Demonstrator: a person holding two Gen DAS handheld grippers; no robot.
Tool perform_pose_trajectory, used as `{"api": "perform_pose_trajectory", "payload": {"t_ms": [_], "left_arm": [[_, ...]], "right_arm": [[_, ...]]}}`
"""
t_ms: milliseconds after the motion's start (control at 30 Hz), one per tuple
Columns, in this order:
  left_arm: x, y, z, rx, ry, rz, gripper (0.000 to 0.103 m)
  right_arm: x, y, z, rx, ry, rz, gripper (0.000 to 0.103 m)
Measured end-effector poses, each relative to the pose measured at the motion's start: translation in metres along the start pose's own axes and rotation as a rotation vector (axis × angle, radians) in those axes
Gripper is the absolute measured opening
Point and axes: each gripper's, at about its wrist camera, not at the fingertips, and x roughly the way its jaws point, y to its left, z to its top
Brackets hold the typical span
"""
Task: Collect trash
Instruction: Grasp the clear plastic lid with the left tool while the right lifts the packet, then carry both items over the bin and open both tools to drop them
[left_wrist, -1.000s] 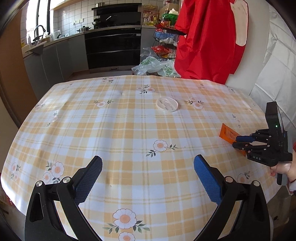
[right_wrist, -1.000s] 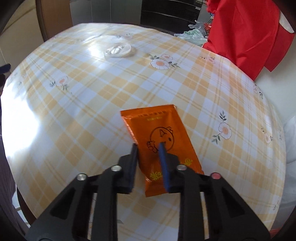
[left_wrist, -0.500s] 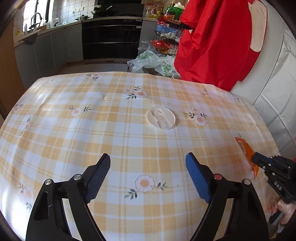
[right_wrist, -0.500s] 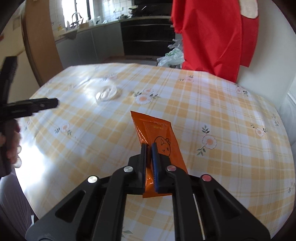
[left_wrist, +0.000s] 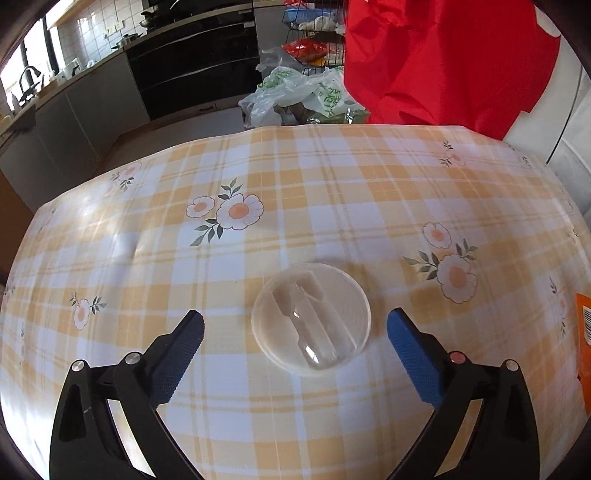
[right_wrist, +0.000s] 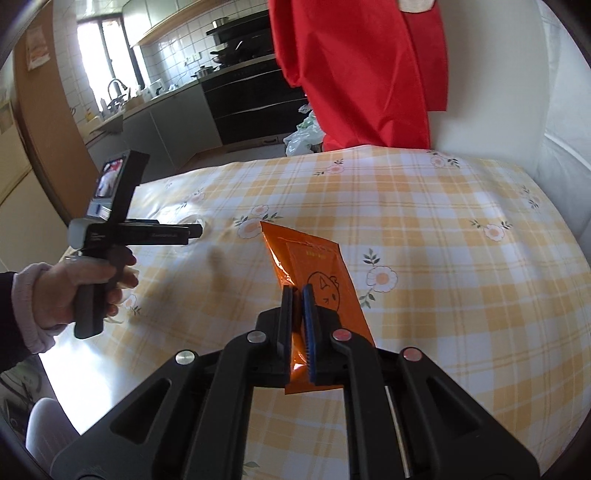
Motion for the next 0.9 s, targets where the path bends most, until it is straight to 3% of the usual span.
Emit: {"api": "perform_pose_trajectory", "payload": {"t_ms": [133,267,300,600,900], "left_arm": [[0.01,-0.003,0.006,0.007,0.023,0.018,0.094],[0.006,-0.001,0.002,-0.003,0.026,-0.009,0.074],[0.005,-0.002,0.002,-0.004,0.027,-0.02,0.065],[-0.034,0.0,-0.016,0.051,-0.008,-0.043,0.064],[-0.117,0.011,-0.047,0.085,-0.079,-0.073,0.064]], "right_arm": [[-0.008,-0.005,-0.003,0.03,-0.009,0.004,0.009],[-0.014,-0.004,-0.007,0.042,-0.012,0.011,0.009],[-0.015,-0.003,-0.007,0.044,-0.013,0.012,0.009],[-0.035,0.014,-0.011,0.057,-0.033,0.03,0.009],[-0.075,0.042,-0.017,0.072,-0.064,0.052,0.009]]}}
